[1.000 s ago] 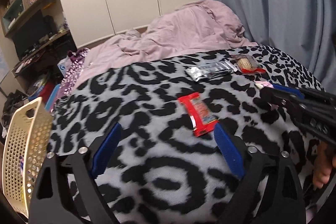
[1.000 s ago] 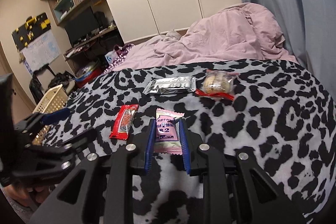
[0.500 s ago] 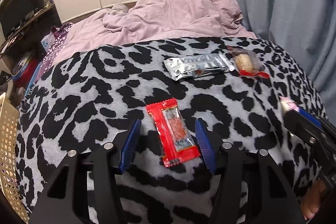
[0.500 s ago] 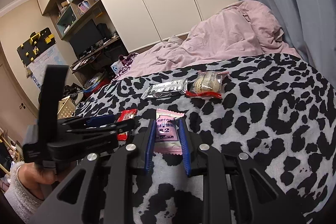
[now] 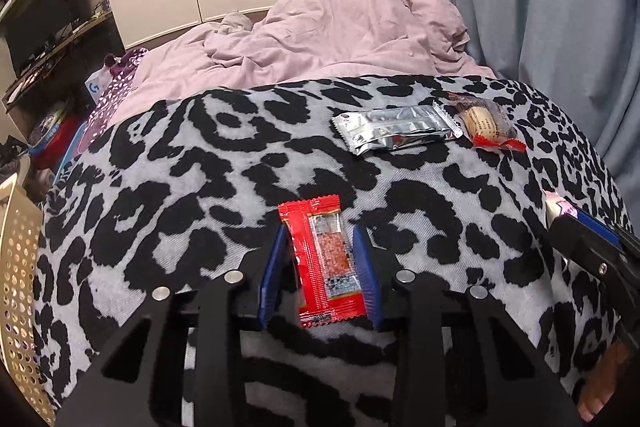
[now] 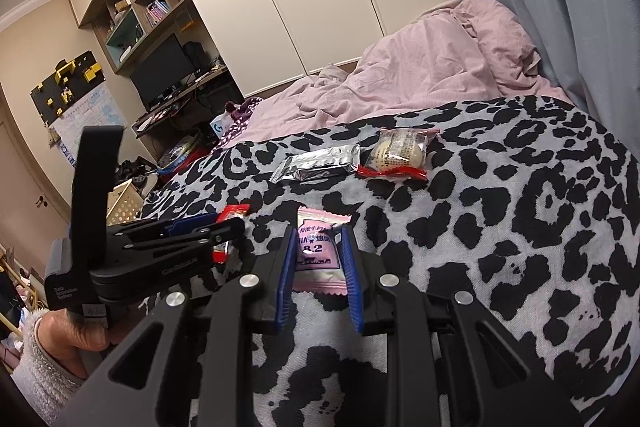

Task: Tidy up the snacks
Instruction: 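Close the left gripper on the red-wrapped candy and lift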

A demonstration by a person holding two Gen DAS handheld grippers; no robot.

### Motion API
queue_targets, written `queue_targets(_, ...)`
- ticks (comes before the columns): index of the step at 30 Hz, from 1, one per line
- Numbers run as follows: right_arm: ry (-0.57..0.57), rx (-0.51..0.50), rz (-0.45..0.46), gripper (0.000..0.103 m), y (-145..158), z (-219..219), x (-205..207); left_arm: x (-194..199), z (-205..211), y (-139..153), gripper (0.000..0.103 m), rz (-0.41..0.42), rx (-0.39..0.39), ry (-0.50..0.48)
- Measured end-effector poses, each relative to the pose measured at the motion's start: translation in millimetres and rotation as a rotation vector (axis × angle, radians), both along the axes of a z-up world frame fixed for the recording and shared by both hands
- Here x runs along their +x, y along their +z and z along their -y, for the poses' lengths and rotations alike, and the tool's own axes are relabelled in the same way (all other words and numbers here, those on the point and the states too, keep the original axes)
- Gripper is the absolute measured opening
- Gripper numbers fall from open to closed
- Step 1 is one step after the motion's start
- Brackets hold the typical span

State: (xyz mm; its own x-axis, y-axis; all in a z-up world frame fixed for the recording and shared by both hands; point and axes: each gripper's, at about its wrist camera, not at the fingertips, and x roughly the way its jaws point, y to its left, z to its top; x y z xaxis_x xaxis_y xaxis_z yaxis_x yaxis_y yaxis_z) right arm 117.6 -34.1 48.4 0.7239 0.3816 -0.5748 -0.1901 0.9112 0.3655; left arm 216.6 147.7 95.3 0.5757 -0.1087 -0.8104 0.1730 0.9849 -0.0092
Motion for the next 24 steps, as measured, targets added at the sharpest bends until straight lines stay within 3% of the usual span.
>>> queue_targets(24, -0.002, -0.027, 0.006, 0.023, 5, -15, -5, -34, -39, 29, 0.036, 0.090, -0.069, 0.046)
